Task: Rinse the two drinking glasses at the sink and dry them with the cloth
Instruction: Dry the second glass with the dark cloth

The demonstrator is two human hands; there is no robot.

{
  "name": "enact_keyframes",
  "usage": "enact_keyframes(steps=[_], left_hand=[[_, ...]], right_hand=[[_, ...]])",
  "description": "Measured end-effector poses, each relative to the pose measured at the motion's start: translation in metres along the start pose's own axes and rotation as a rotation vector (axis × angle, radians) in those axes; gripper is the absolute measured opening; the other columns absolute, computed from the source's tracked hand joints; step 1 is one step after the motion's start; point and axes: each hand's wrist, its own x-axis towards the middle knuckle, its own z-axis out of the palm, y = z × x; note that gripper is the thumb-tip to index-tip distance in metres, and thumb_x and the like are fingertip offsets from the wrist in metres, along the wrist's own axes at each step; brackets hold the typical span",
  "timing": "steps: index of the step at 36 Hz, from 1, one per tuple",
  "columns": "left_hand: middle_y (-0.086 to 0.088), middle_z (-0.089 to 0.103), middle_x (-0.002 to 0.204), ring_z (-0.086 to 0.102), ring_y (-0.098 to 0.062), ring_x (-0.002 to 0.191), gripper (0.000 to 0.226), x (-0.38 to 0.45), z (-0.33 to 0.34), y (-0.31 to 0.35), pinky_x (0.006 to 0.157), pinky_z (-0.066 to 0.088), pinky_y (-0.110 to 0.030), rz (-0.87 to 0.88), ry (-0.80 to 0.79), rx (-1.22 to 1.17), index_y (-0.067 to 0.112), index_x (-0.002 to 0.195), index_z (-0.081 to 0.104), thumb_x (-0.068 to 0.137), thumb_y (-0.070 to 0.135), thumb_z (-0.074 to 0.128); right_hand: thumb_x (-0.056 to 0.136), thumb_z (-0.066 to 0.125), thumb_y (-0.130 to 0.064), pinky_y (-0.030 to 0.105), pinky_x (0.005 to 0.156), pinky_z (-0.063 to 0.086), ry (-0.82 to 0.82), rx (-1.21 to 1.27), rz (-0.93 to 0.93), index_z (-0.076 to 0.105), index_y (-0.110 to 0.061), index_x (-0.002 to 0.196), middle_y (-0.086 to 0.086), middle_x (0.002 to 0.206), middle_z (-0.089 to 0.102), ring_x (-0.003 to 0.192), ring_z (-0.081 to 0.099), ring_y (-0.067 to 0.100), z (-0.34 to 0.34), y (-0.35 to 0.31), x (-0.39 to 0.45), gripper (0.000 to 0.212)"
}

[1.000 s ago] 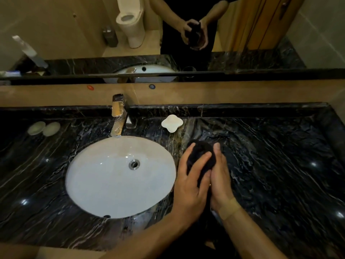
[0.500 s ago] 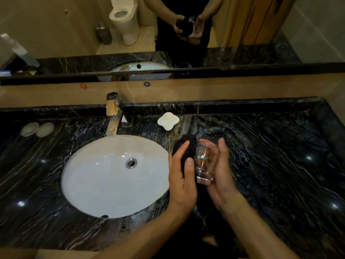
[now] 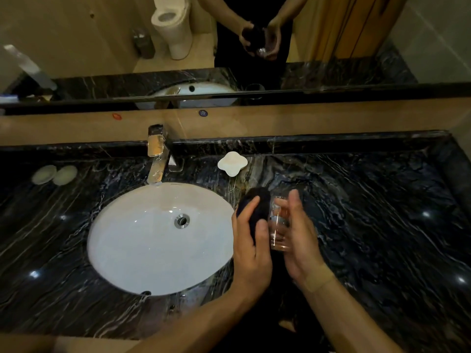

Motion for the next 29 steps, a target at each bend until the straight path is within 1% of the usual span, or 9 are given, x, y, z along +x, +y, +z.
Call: enact_keyframes(steps=[2, 5, 9, 12, 16, 20, 23, 27, 29], left_hand=[[0.007, 0.045, 0.142, 0.044, -0.014, 0.135, 0.040, -0.001, -0.001, -0.001, 0.110, 0.039, -0.039, -0.022, 0.009, -0.032, 0.051, 0.140, 0.036, 0.101, 0.045, 0.037], [0.011, 0.045, 0.143, 0.043, -0.014, 0.137, 0.039, 0.001, -0.002, 0.000, 0.111, 0.039, -0.043, -0.012, -0.008, -0.048, 0.052, 0.140, 0.036, 0.101, 0.046, 0.035], [0.009, 0.045, 0.141, 0.042, -0.008, 0.135, 0.040, 0.001, -0.001, 0.002, 0.110, 0.038, -0.029, -0.013, -0.019, -0.006, 0.050, 0.139, 0.037, 0.102, 0.037, 0.036], [-0.001, 0.040, 0.142, 0.040, 0.005, 0.131, 0.044, -0.001, -0.003, 0.002, 0.102, 0.033, -0.007, 0.015, -0.045, 0.030, 0.056, 0.137, 0.036, 0.103, 0.029, 0.039], [-0.005, 0.029, 0.150, 0.037, 0.003, 0.135, 0.043, -0.001, -0.005, -0.001, 0.102, 0.033, -0.006, 0.104, -0.136, 0.103, 0.051, 0.140, 0.037, 0.102, 0.033, 0.041], [-0.003, 0.027, 0.152, 0.032, 0.000, 0.140, 0.037, 0.000, -0.004, -0.008, 0.109, 0.031, -0.013, 0.197, -0.184, 0.161, 0.040, 0.140, 0.040, 0.103, 0.041, 0.039], [-0.005, 0.029, 0.151, 0.033, -0.011, 0.142, 0.036, -0.002, -0.001, -0.007, 0.114, 0.031, -0.022, 0.197, -0.174, 0.135, 0.038, 0.139, 0.042, 0.103, 0.041, 0.040], [-0.006, 0.033, 0.148, 0.037, -0.012, 0.139, 0.039, -0.004, -0.001, -0.004, 0.112, 0.033, -0.023, 0.162, -0.125, 0.086, 0.045, 0.136, 0.044, 0.099, 0.032, 0.047], [-0.007, 0.036, 0.146, 0.040, -0.011, 0.137, 0.042, -0.003, -0.002, -0.003, 0.111, 0.035, -0.023, 0.130, -0.106, 0.063, 0.052, 0.135, 0.043, 0.098, 0.034, 0.045]], right_hand=[[0.076, 0.053, -0.063, 0.029, 0.065, 0.058, -0.061, 0.002, -0.002, 0.068, -0.008, 0.109, 0.008, 0.093, 0.077, 0.082, 0.074, 0.020, -0.005, -0.002, 0.002, 0.066], [0.079, 0.044, -0.070, 0.035, 0.079, 0.057, -0.098, 0.006, 0.039, 0.071, -0.012, 0.110, 0.011, 0.100, 0.076, 0.094, 0.073, 0.024, -0.008, 0.000, 0.003, 0.071], [0.080, 0.042, -0.079, 0.044, 0.086, 0.056, 0.000, -0.071, 0.070, 0.059, -0.014, 0.123, 0.012, 0.109, 0.075, 0.101, 0.072, 0.028, -0.008, 0.004, 0.005, 0.080], [0.085, 0.037, -0.079, 0.047, 0.088, 0.057, 0.070, -0.237, 0.034, 0.065, -0.018, 0.113, 0.007, 0.106, 0.075, 0.093, 0.073, 0.024, -0.011, 0.008, 0.009, 0.072], [0.097, 0.027, -0.066, 0.047, 0.091, 0.056, 0.063, -0.303, 0.062, 0.071, -0.023, 0.113, 0.004, 0.107, 0.076, 0.092, 0.074, 0.020, -0.011, 0.004, 0.009, 0.064], [0.086, 0.040, -0.073, 0.033, 0.080, 0.058, 0.068, -0.234, 0.024, 0.064, -0.021, 0.117, 0.001, 0.106, 0.074, 0.096, 0.072, 0.015, -0.003, 0.002, 0.002, 0.066], [0.077, 0.056, -0.071, 0.037, 0.078, 0.059, 0.132, -0.160, 0.016, 0.054, -0.015, 0.117, 0.008, 0.107, 0.070, 0.097, 0.071, 0.022, -0.002, 0.005, 0.001, 0.069], [0.071, 0.061, -0.072, 0.037, 0.069, 0.059, 0.064, -0.057, 0.102, 0.061, -0.009, 0.119, 0.018, 0.106, 0.074, 0.093, 0.073, 0.031, -0.007, 0.004, 0.006, 0.079], [0.078, 0.057, -0.069, 0.035, 0.066, 0.057, 0.022, -0.002, 0.151, 0.067, -0.012, 0.104, 0.017, 0.100, 0.074, 0.083, 0.073, 0.029, -0.011, 0.004, 0.007, 0.063]])
